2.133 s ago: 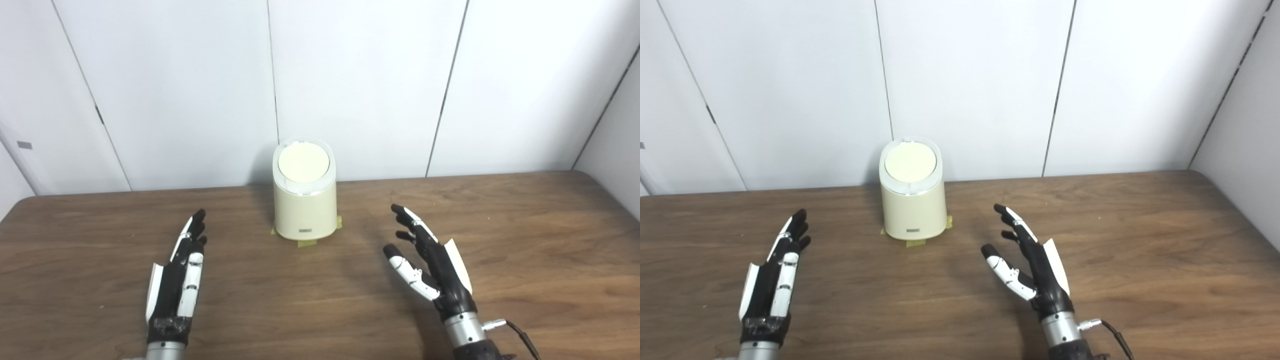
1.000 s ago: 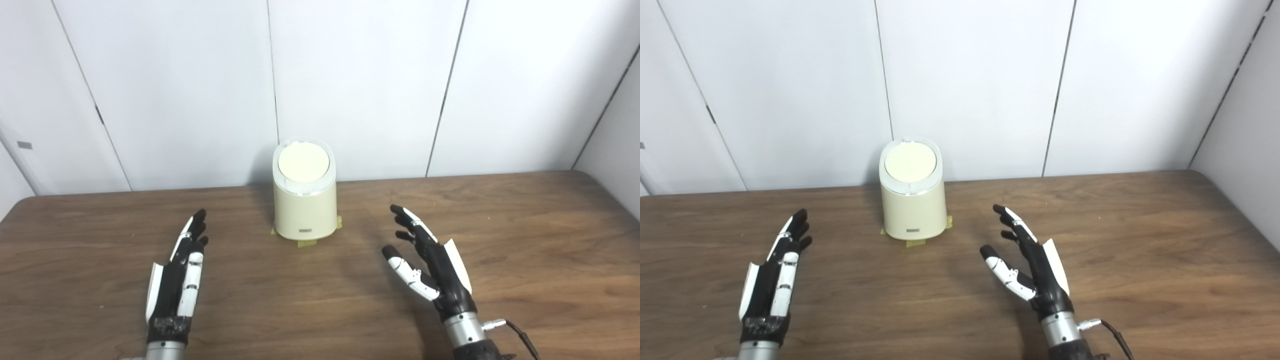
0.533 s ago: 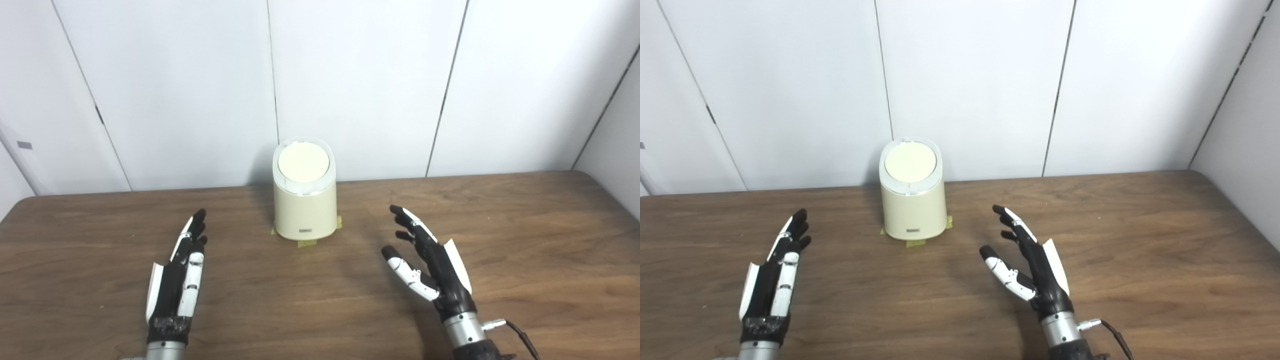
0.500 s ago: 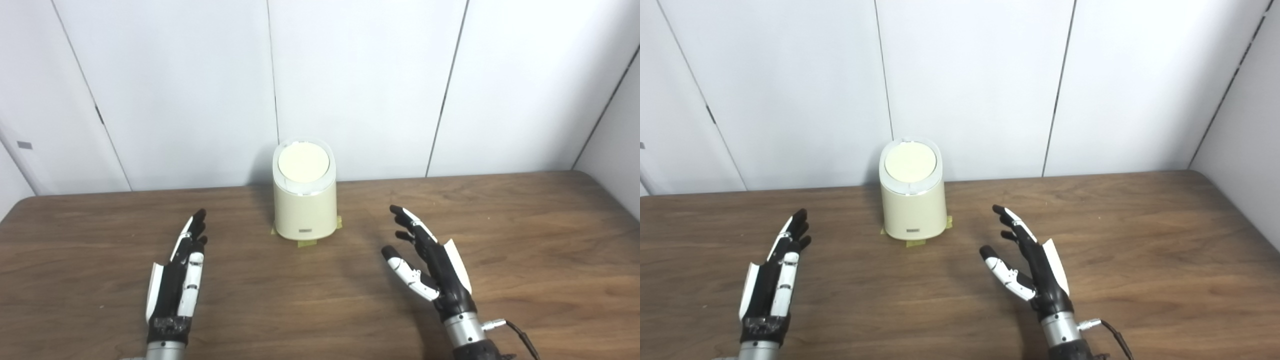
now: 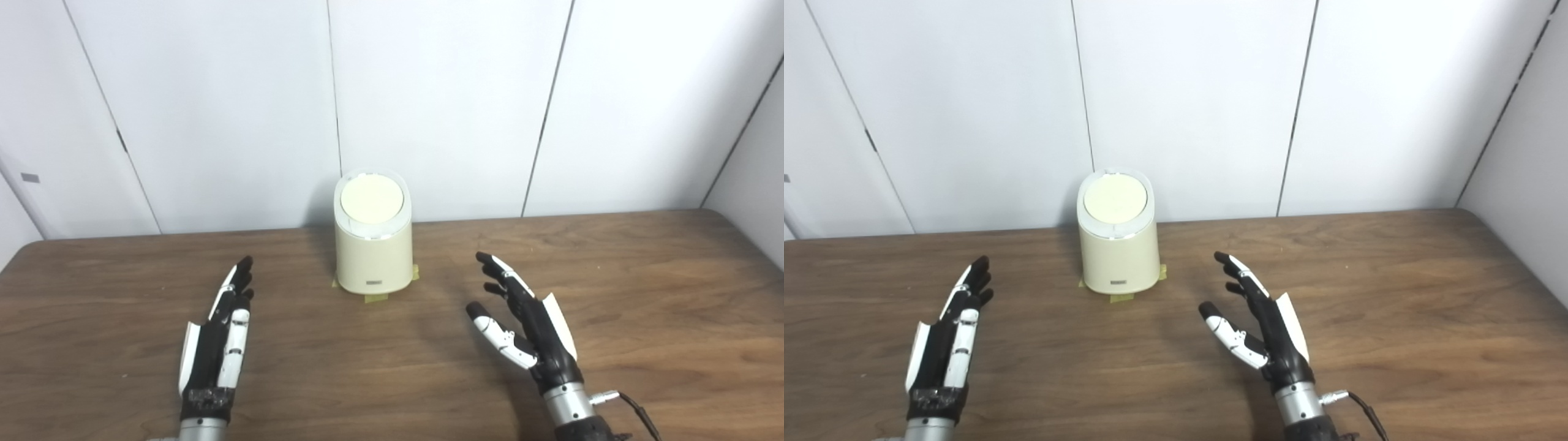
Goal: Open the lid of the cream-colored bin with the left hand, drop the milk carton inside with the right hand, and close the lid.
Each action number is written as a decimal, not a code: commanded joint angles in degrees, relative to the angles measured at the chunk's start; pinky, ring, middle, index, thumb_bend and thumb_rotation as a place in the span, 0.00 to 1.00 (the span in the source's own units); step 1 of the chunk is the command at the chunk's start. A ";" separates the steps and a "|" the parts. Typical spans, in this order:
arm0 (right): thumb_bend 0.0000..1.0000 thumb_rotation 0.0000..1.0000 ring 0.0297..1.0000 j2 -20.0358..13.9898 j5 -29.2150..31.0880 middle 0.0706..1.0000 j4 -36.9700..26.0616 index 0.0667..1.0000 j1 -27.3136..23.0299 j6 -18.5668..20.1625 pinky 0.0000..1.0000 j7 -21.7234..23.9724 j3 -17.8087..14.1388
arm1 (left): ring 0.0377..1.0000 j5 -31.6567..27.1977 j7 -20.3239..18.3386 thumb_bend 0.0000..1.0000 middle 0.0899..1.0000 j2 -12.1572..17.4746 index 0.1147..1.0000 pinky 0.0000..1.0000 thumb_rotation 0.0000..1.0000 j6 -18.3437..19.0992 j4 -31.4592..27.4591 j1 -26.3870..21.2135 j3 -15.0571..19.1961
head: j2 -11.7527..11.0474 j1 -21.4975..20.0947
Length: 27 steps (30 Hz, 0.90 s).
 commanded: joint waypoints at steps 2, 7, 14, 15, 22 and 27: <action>0.21 0.54 0.89 -1.50 -1.66 0.90 0.79 0.85 0.30 -1.53 0.82 -0.67 -0.63 | 0.97 1.47 0.26 0.19 0.97 0.89 0.94 0.94 0.94 -1.80 1.03 -0.05 0.18 | 0.05 0.00; 0.21 0.52 0.89 -1.44 -1.05 0.90 1.05 0.85 0.30 -1.88 0.83 -0.51 -0.69 | 0.97 1.18 0.28 0.17 0.97 0.82 0.94 0.94 0.94 -1.94 1.36 -0.09 0.27 | -0.01 0.02; 0.20 0.55 0.87 -1.53 -1.48 0.88 1.24 0.86 0.27 -1.94 0.79 -0.68 -0.72 | 0.97 0.51 -0.11 0.18 0.97 0.94 0.95 0.94 0.92 -2.03 1.57 -0.14 0.28 | 0.03 -0.03; 0.20 0.56 0.87 -1.51 -1.34 0.88 1.19 0.86 0.28 -1.79 0.80 -0.60 -0.73 | 0.97 0.55 -0.12 0.18 0.97 0.97 0.95 0.94 0.92 -2.12 1.64 -0.15 0.28 | 0.03 -0.03; 0.21 0.55 0.88 -1.28 -0.53 0.88 1.06 0.86 0.27 -1.30 0.81 -0.28 -0.82 | 0.97 0.07 -0.37 0.18 0.98 1.01 0.95 0.95 0.92 -2.34 1.85 -0.20 0.24 | 0.01 -0.06; 0.20 0.53 0.88 -1.25 -0.66 0.88 1.06 0.85 0.28 -1.39 0.80 -0.35 -0.78 | 0.97 0.12 -0.43 0.20 0.98 0.97 0.95 0.95 0.92 -1.99 1.48 -0.17 0.15 | -0.01 -0.07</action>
